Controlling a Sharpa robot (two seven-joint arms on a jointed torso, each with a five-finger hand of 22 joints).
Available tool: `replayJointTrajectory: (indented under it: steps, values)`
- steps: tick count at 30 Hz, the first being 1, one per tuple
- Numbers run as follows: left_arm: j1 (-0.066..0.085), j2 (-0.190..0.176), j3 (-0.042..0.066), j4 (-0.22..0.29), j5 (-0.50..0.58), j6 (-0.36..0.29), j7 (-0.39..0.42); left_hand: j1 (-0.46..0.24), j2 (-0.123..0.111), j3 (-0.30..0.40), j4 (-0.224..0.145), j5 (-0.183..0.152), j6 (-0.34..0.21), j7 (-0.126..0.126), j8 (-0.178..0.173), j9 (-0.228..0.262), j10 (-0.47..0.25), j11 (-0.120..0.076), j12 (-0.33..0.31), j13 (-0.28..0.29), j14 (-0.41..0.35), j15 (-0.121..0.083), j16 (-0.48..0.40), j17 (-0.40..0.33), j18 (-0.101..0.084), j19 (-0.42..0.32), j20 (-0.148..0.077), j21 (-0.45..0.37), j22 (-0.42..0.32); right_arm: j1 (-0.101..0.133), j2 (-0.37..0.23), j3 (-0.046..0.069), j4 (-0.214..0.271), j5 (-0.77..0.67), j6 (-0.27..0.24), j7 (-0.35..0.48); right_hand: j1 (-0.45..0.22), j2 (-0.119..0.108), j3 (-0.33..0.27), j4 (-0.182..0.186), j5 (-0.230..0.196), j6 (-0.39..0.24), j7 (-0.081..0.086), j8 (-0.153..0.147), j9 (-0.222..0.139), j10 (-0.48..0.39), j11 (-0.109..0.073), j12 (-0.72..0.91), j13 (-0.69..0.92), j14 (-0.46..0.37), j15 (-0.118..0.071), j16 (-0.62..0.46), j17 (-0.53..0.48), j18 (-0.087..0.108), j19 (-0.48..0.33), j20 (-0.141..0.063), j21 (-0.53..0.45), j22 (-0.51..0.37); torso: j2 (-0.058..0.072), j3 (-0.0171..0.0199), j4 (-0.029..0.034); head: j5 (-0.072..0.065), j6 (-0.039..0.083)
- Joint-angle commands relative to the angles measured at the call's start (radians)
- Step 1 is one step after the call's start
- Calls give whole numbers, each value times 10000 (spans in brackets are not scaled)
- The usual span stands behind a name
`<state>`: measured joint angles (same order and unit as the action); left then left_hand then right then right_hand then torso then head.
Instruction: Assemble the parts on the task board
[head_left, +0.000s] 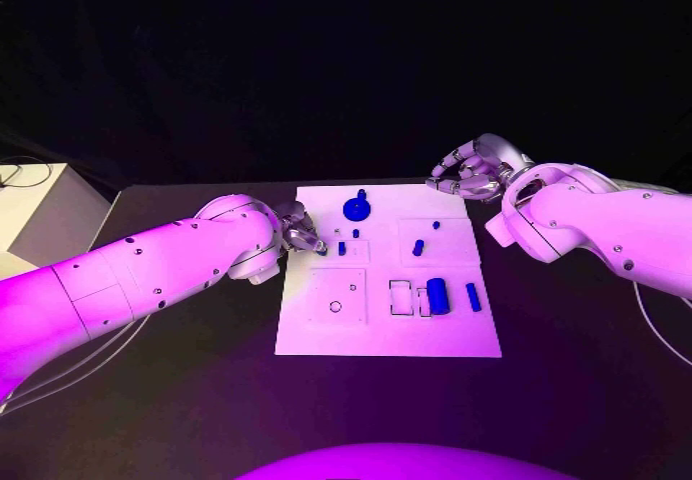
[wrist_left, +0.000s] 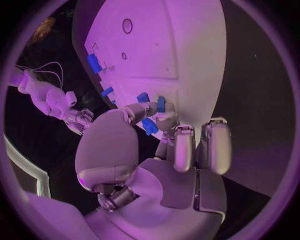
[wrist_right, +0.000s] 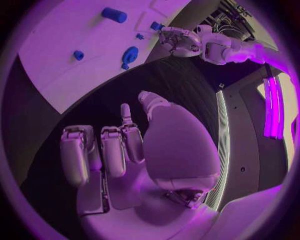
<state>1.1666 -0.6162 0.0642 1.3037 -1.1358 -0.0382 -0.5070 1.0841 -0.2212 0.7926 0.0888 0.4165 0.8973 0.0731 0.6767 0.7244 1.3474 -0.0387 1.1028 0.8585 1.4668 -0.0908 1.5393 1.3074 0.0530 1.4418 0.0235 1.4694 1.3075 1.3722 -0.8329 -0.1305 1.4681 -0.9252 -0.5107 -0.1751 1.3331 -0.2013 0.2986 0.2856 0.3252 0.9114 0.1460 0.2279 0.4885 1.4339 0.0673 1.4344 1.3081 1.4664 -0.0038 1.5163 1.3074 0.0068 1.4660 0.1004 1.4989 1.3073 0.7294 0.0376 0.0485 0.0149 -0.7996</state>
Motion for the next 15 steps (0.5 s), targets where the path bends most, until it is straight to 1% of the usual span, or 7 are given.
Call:
replayJointTrajectory:
  steps: [1, 6, 8, 12, 15]
  values:
    - [-52, 27, -43, -20, -98, 392, -125, -30, 99, 988, -965, 33, 482, -425, 15, 1377, -3, -46, -52, -5, 875, -49, -32, 2049, -43, -37, -45, -38, 684, -8, -16, 1, 30, -143, 16, 95, -98, 3, 65, 9, 59, -62, 8, 69, 19, -63, -34, -55, 1058, 724, -58, -44, 1304, 115, 701, -53, -40, 2228, -1, 6, 5, -3, 13]
    - [-52, 57, -43, -59, -109, 433, -134, -37, 100, 983, -965, 31, 483, -425, 19, 1379, 8, -46, -35, 22, 877, -50, -27, 2058, -44, -34, -47, -36, 689, -10, -30, 1, 51, -154, 12, 94, -98, 3, 65, 9, 59, -62, 8, 69, 19, -63, -34, -55, 1058, 724, -58, -44, 1304, 115, 701, -53, -40, 2228, -2, 13, -8, 10, -10]
    - [-52, 74, -43, -77, -114, 461, -137, -40, 101, 981, -964, 29, 484, -425, 21, 1380, 13, -46, -27, 34, 877, -50, -27, 2057, -44, -34, -47, -36, 690, -10, -31, 1, 55, -156, 12, 93, -98, 3, 65, 9, 59, -62, 8, 69, 19, -63, -34, -55, 1058, 724, -58, -44, 1304, 115, 701, -53, -40, 2228, 2, 9, -11, 10, 1]
    - [-51, 109, -41, -112, -156, 539, -144, -59, 105, 961, -957, 20, 497, -429, 33, 1385, 39, -47, 2, 74, 887, -50, -6, 2093, -47, -25, -48, -30, 703, -11, -37, 1, 60, -158, 7, 94, -100, -4, 71, 6, 69, -61, 7, 72, 24, -65, -35, -57, 1055, 724, -59, -45, 1303, 119, 695, -53, -55, 2219, -2, 14, -8, 10, -42]
    - [-50, 131, -40, -131, -156, 639, -144, -101, 112, 906, -944, 4, 535, -447, 61, 1395, 107, -57, 79, 181, 905, -52, 31, 2153, -58, 0, -50, -12, 740, -11, -40, 1, 62, -158, 5, 95, -100, -4, 71, 6, 69, -61, 7, 72, 24, -65, -35, -57, 1055, 724, -59, -45, 1303, 119, 695, -53, -55, 2219, -2, 16, -10, 14, -46]
